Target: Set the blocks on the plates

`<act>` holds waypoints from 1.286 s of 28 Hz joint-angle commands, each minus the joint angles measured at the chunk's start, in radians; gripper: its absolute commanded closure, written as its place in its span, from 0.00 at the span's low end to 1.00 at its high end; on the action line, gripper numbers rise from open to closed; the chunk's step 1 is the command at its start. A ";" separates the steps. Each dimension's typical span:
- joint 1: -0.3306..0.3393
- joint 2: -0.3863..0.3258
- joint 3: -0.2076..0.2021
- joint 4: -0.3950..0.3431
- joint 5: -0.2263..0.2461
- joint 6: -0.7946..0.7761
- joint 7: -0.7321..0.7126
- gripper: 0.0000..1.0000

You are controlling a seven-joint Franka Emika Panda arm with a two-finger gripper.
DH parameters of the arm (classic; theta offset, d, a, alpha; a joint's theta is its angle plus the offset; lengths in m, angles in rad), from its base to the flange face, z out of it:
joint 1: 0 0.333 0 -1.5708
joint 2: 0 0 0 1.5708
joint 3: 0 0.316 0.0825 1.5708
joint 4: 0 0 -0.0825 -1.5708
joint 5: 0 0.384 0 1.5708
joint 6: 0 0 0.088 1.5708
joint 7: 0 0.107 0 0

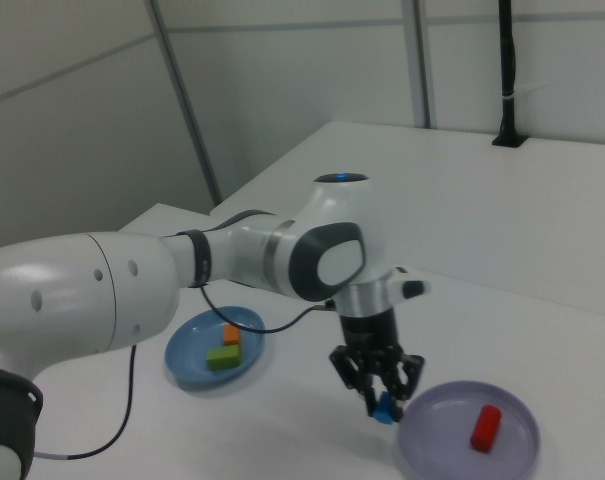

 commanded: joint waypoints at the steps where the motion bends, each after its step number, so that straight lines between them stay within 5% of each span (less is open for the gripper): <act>1: -0.052 0.036 -0.002 0.016 -0.004 0.073 -0.016 0.67; 9: -0.052 0.109 -0.002 0.016 -0.010 0.187 0.004 0.62; 10: -0.052 0.109 -0.002 0.016 -0.008 0.187 0.004 0.57; 15: -0.052 0.108 -0.002 0.016 0.002 0.187 0.007 0.00; 22: -0.054 0.097 0.000 0.016 0.009 0.176 0.007 0.00; 28: -0.040 0.024 0.012 0.016 0.085 0.060 0.007 0.00; 36: 0.070 -0.139 0.012 0.012 0.210 -0.160 0.121 0.00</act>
